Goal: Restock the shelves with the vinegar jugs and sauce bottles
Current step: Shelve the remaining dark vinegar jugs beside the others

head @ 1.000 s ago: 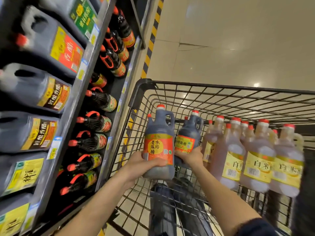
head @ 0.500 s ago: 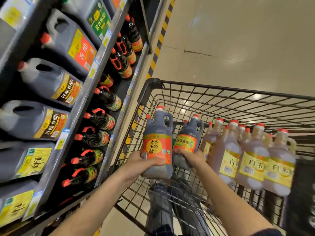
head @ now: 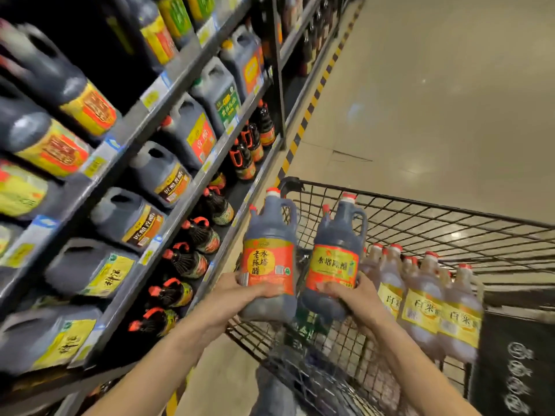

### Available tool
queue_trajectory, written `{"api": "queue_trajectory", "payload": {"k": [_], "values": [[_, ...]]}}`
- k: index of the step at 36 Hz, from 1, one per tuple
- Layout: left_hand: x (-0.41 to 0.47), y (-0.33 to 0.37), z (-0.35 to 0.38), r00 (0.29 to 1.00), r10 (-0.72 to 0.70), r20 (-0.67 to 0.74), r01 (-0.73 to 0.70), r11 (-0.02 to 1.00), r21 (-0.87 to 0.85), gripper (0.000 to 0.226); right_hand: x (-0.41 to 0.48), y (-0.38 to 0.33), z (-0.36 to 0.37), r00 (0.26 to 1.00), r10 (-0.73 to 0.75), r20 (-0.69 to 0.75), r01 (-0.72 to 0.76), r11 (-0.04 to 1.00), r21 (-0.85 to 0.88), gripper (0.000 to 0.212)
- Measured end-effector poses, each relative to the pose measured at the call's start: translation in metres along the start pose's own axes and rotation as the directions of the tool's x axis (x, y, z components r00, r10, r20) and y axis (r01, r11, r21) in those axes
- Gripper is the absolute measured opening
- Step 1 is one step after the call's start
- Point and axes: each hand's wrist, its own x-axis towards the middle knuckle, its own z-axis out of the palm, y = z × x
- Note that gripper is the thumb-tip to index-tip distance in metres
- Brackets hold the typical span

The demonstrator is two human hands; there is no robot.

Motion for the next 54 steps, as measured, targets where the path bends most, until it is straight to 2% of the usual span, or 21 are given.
{"api": "queue_trajectory", "payload": {"k": [2,3,7,10,13,17,19,21,24,29,32,34,37,40,43,45,48,54], "values": [[-0.016,0.002,-0.006,0.999,0.036,-0.033,-0.037,0.999,-0.023,0.077,-0.014,-0.018,0.003,0.997,-0.065,0.037,0.066,0.997,-0.050,0.077],[-0.025,0.003,-0.010,0.997,0.057,-0.060,-0.060,0.997,-0.040,0.079,-0.022,-0.027,0.006,0.993,-0.104,0.054,0.107,0.991,-0.074,0.074],[-0.062,0.010,-0.024,0.978,0.172,-0.121,-0.183,0.980,-0.083,0.071,-0.052,-0.058,0.020,0.962,-0.239,0.134,0.256,0.957,-0.134,0.082],[-0.094,0.012,-0.037,0.948,0.252,-0.194,-0.278,0.953,-0.123,0.066,-0.080,-0.078,0.039,0.923,-0.327,0.201,0.359,0.922,-0.147,0.078],[-0.130,0.008,-0.053,0.904,0.337,-0.264,-0.382,0.914,-0.140,0.071,-0.108,-0.091,0.059,0.877,-0.395,0.274,0.444,0.883,-0.150,0.075],[-0.181,-0.008,-0.080,0.823,0.424,-0.377,-0.489,0.867,-0.092,0.076,-0.146,-0.095,0.092,0.812,-0.447,0.375,0.533,0.829,-0.167,0.088],[-0.207,-0.021,-0.094,0.786,0.445,-0.429,-0.522,0.850,-0.074,0.081,-0.166,-0.091,0.109,0.778,-0.479,0.407,0.572,0.808,-0.143,0.090],[-0.236,-0.039,-0.106,0.745,0.450,-0.491,-0.554,0.828,-0.082,0.077,-0.189,-0.082,0.128,0.737,-0.502,0.453,0.603,0.791,-0.104,0.088],[-0.279,-0.070,-0.122,0.669,0.458,-0.585,-0.601,0.797,-0.063,0.073,-0.224,-0.066,0.155,0.677,-0.522,0.519,0.644,0.761,-0.075,0.077],[-0.351,-0.130,-0.140,0.537,0.426,-0.728,-0.648,0.761,-0.033,0.050,-0.287,-0.033,0.203,0.564,-0.515,0.646,0.689,0.725,-0.024,0.063],[-0.392,-0.166,-0.150,0.457,0.405,-0.792,-0.661,0.751,0.002,0.049,-0.325,-0.015,0.232,0.486,-0.499,0.717,0.698,0.716,0.024,0.061],[-0.421,-0.189,-0.158,0.404,0.373,-0.835,-0.660,0.752,0.016,0.045,-0.350,-0.003,0.252,0.428,-0.486,0.762,0.708,0.704,0.051,0.069],[-0.465,-0.218,-0.167,0.330,0.349,-0.877,-0.664,0.747,0.047,0.056,-0.382,0.016,0.281,0.351,-0.462,0.815,0.731,0.679,0.070,0.080],[-0.504,-0.251,-0.173,0.222,0.297,-0.929,-0.670,0.738,0.076,0.059,-0.415,0.032,0.310,0.263,-0.422,0.868,0.749,0.656,0.093,0.089],[-0.529,-0.272,-0.174,0.143,0.262,-0.954,-0.651,0.751,0.109,0.060,-0.436,0.043,0.331,0.197,-0.394,0.898,0.758,0.642,0.115,0.111],[-0.548,-0.289,-0.175,0.069,0.232,-0.970,-0.646,0.751,0.133,0.059,-0.455,0.054,0.349,0.147,-0.366,0.919,0.766,0.629,0.128,0.115],[-0.573,-0.311,-0.176,-0.043,0.197,-0.979,-0.648,0.741,0.177,0.050,-0.480,0.068,0.373,0.052,-0.317,0.947,0.765,0.622,0.166,0.107],[-0.610,-0.347,-0.182,-0.173,0.157,-0.972,-0.613,0.755,0.231,0.059,-0.518,0.095,0.416,-0.090,-0.247,0.965,0.747,0.624,0.230,0.073]]}}
